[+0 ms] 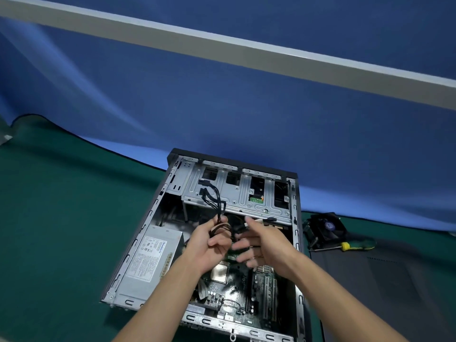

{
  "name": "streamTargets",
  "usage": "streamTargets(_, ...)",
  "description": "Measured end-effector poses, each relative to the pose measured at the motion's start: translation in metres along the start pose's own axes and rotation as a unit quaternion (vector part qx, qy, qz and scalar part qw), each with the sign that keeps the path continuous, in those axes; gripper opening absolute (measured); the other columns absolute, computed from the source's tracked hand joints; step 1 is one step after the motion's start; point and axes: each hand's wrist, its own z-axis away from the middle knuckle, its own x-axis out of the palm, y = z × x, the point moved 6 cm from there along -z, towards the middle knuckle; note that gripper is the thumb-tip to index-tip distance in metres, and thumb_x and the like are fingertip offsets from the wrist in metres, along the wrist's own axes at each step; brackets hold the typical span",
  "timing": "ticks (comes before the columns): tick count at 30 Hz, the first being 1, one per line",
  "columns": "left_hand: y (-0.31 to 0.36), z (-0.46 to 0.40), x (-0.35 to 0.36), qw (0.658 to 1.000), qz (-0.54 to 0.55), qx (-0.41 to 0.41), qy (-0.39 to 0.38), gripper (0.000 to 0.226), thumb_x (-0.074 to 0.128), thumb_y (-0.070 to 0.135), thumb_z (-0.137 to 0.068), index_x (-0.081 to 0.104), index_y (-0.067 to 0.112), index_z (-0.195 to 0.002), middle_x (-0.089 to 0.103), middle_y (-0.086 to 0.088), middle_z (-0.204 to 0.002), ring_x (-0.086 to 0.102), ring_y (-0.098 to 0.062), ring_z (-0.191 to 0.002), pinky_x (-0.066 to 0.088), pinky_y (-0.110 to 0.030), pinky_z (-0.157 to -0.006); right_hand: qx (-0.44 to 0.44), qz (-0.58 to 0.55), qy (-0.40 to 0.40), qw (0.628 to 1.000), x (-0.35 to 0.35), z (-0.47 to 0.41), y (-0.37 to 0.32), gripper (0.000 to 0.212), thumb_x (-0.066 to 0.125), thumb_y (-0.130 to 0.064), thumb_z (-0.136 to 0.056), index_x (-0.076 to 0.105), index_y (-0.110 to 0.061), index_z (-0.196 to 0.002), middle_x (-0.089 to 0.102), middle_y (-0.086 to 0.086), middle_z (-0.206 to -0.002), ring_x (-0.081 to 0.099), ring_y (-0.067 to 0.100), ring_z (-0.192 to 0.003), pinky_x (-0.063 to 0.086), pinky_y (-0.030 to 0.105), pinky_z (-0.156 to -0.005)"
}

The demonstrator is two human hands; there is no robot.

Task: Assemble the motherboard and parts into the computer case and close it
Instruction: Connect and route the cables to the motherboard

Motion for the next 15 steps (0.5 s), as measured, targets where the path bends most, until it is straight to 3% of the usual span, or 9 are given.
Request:
streamTargets(4, -0.001, 0.0, -0.003, 0.998, -0.054, 0.005, 0.009, 0.03, 0.042, 0.022, -0.098, 0.049, 0.008, -0.071, 0.035, 0.004, -0.045, 0.022, -0.004, -0.022, 0.024, -0.013, -0.025, 0.006, -0.079, 0.069, 0.994, 0.002, -0.004, 0.005, 0.021, 0.051, -0.02, -0.098, 0.062, -0.005, -0.088, 0.068, 0.004, -0.062, 0.056, 0.01, -0.042, 0.038, 0.017, -0.037)
streamTargets(8, 0.007, -0.002, -0.013, 0.993, -0.096, 0.046, 0.045, 0.028, 0.045, 0.022, -0.096, 0.047, 0.013, -0.07, 0.033, 0.007, -0.043, 0.022, -0.004, -0.026, 0.025, -0.013, -0.027, 0.0, -0.114, 0.109, 0.988, -0.004, -0.003, 0.01, 0.012, 0.052, -0.006, -0.094, 0.062, -0.001, -0.089, 0.066, 0.004, -0.06, 0.047, 0.008, -0.035, 0.03, 0.018, -0.032)
streamTargets(12, 0.004, -0.001, -0.025, 0.98, -0.174, 0.059, 0.073, 0.029, 0.046, 0.023, -0.093, 0.048, 0.016, -0.065, 0.035, 0.008, -0.044, 0.027, -0.006, -0.031, 0.028, -0.016, -0.032, 0.01, -0.097, 0.141, 0.985, -0.012, -0.001, 0.018, 0.023, 0.049, -0.018, -0.099, 0.059, -0.004, -0.084, 0.061, 0.002, -0.049, 0.038, 0.009, -0.029, 0.027, 0.018, -0.031)
streamTargets(15, 0.002, 0.001, -0.031, 0.976, -0.19, 0.069, 0.087, 0.027, 0.044, 0.019, -0.09, 0.044, 0.016, -0.063, 0.037, 0.005, -0.045, 0.03, -0.009, -0.036, 0.032, -0.019, -0.036, 0.017, -0.116, 0.159, 0.98, -0.018, -0.003, 0.023, 0.03, 0.042, -0.024, -0.102, 0.057, -0.006, -0.084, 0.063, 0.002, -0.05, 0.041, 0.009, -0.029, 0.028, 0.017, -0.03)
